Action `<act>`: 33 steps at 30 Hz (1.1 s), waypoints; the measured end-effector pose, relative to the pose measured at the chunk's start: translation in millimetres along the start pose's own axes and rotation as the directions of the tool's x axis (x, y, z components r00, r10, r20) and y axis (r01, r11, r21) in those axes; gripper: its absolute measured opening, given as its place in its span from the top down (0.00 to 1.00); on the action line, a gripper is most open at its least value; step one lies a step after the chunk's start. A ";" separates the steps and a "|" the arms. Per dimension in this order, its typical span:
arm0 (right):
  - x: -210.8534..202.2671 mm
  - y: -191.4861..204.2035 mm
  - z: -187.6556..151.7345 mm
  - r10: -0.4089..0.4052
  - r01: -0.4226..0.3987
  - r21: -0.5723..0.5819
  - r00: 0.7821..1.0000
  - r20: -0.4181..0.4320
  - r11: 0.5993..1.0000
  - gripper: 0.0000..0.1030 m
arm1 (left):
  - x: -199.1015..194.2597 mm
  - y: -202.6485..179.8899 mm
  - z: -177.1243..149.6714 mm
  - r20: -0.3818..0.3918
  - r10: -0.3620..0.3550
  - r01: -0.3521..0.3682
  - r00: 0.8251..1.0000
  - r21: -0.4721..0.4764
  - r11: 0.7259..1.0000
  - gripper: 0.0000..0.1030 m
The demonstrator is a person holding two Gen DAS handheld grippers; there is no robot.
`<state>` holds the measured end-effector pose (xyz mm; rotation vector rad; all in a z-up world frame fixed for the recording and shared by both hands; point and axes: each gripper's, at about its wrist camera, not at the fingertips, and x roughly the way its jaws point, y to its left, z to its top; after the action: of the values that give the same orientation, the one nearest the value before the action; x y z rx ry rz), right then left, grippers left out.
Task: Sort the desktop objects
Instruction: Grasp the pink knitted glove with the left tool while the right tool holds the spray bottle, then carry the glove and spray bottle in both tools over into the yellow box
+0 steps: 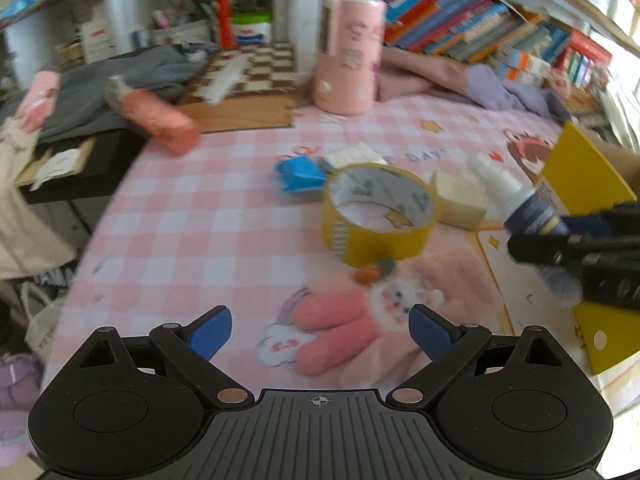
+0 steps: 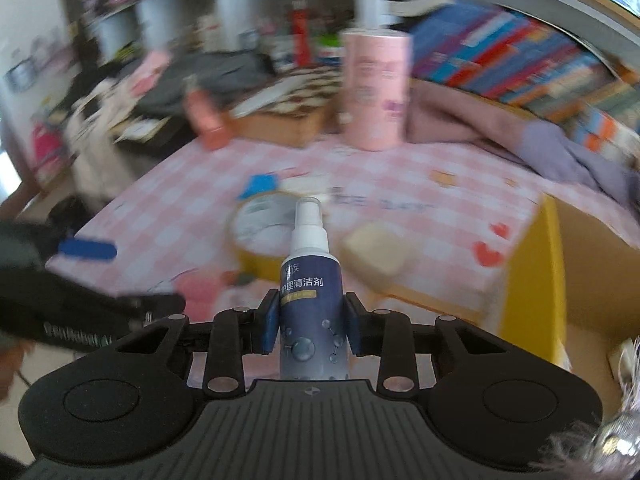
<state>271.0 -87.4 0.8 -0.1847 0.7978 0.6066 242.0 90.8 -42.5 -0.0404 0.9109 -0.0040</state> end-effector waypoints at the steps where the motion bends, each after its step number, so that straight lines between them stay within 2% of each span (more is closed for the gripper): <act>1: -0.5 -4.5 -0.2 -0.010 0.010 0.023 1.000 0.000 1.000 0.71 | 7.0 -3.7 1.0 -0.008 -0.012 0.012 1.000 0.017 1.000 0.06; 5: -1.4 -12.2 -4.0 -0.033 0.033 0.070 0.999 -0.003 0.997 0.70 | 30.2 -19.0 1.8 -0.040 -0.060 0.064 0.997 0.090 0.994 0.07; 7: -1.9 -10.6 -4.7 -0.035 0.035 0.059 0.999 -0.005 0.998 0.70 | 39.2 -24.0 0.1 -0.058 -0.057 0.063 0.997 0.115 0.991 0.08; 11: -5.0 -6.8 -5.7 -0.042 0.042 0.026 0.999 0.004 0.999 0.70 | 38.0 -25.4 -2.6 -0.033 -0.054 0.057 0.998 0.093 0.994 0.12; 14: -6.4 -6.5 -7.6 -0.054 0.054 0.015 0.998 0.012 0.998 0.70 | 29.5 -27.5 -6.2 -0.022 -0.066 0.068 0.998 0.100 0.993 0.37; 16: -8.7 -6.5 -9.3 -0.060 0.060 0.015 0.998 0.016 0.998 0.70 | 24.0 -29.0 -8.5 -0.015 -0.088 0.089 0.996 0.103 0.991 0.71; 18: -10.9 -6.7 -10.6 -0.058 0.058 0.025 0.998 0.017 0.998 0.70 | 20.8 -29.7 -8.9 -0.028 -0.123 0.125 0.992 0.095 0.988 0.86; 20: -13.4 -6.2 -12.3 -0.057 0.056 0.037 0.998 0.019 0.998 0.70 | 14.2 -30.6 -7.7 -0.016 -0.136 0.137 0.991 0.093 0.986 0.88; 26: -24.0 1.4 -16.9 -0.064 0.062 0.050 0.997 0.036 0.997 0.70 | -26.5 -21.8 2.6 0.105 -0.153 0.145 0.983 0.082 0.986 0.88; 33: -40.4 14.5 -25.9 -0.066 0.063 0.055 0.996 0.055 0.996 0.70 | -59.0 -3.0 7.3 0.186 -0.152 0.155 0.971 -0.002 0.988 0.88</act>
<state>224.9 -103.1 12.8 -0.1437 0.7494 0.5265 211.6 89.2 8.7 -0.1246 0.7198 -0.1346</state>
